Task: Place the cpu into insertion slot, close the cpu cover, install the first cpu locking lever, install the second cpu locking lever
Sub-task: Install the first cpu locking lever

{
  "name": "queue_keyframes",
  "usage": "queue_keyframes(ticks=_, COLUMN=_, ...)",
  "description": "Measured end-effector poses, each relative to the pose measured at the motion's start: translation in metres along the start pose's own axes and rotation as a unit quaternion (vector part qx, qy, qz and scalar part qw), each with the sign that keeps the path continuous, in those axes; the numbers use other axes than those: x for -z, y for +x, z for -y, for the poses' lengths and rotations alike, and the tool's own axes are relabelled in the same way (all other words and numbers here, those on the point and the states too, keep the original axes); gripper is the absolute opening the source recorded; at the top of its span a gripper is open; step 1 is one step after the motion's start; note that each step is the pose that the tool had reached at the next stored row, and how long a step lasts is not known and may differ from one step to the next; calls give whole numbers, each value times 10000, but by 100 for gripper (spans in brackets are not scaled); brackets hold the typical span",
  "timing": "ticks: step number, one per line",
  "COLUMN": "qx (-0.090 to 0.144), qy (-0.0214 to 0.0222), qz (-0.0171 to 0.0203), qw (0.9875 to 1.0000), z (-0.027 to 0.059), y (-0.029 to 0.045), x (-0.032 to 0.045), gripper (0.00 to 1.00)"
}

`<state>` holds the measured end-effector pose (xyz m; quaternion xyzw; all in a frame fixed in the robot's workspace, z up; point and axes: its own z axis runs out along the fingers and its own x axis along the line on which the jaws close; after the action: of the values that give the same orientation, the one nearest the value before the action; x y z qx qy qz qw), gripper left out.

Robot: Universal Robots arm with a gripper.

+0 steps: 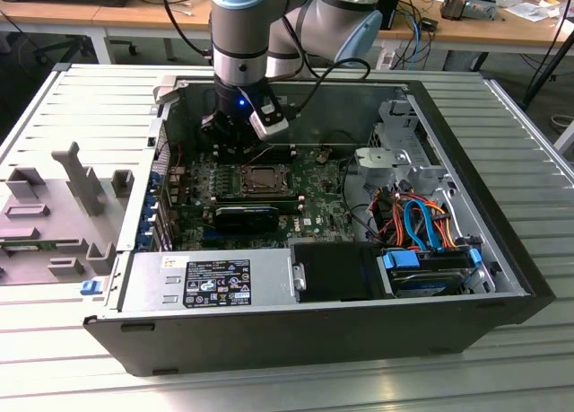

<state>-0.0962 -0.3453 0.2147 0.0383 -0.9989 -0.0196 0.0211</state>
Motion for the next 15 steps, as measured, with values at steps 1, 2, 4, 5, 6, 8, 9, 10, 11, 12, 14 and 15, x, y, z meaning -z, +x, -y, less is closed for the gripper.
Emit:
queue_keyframes(ticks=1, qx=0, qy=0, qz=0, qw=10000, z=0, y=0, x=-2, gripper=11)
queue_keyframes(ticks=2, qx=0, qy=0, qz=0, qw=10000, z=0, y=0, x=-4, gripper=11)
queue_keyframes(ticks=4, qx=0, qy=0, qz=0, qw=10000, z=0, y=0, x=-7, gripper=11)
queue_keyframes(ticks=5, qx=0, qy=0, qz=0, qw=10000, z=0, y=0, x=-9, gripper=11)
queue_keyframes(ticks=6, qx=0, qy=0, qz=0, qw=10000, z=1, y=0, x=-11, gripper=11)
queue_keyframes(ticks=8, qx=0, qy=0, qz=0, qw=10000, z=1, y=-1, x=-15, gripper=11)
queue_keyframes(ticks=9, qx=0, qy=0, qz=0, qw=10000, z=1, y=-1, x=-16, gripper=11)
queue_keyframes(ticks=10, qx=0, qy=0, qz=0, qw=10000, z=1, y=-1, x=-18, gripper=11)
queue_keyframes(ticks=11, qx=0, qy=0, qz=0, qw=10000, z=1, y=-1, x=-20, gripper=11)
queue_keyframes(ticks=12, qx=0, qy=0, qz=0, qw=10000, z=1, y=-1, x=-23, gripper=11)
queue_keyframes(ticks=14, qx=0, qy=0, qz=0, qw=10000, z=1, y=-1, x=-30, gripper=11)
queue_keyframes(ticks=15, qx=0, qy=0, qz=0, qw=10000, z=1, y=-1, x=-32, gripper=11)
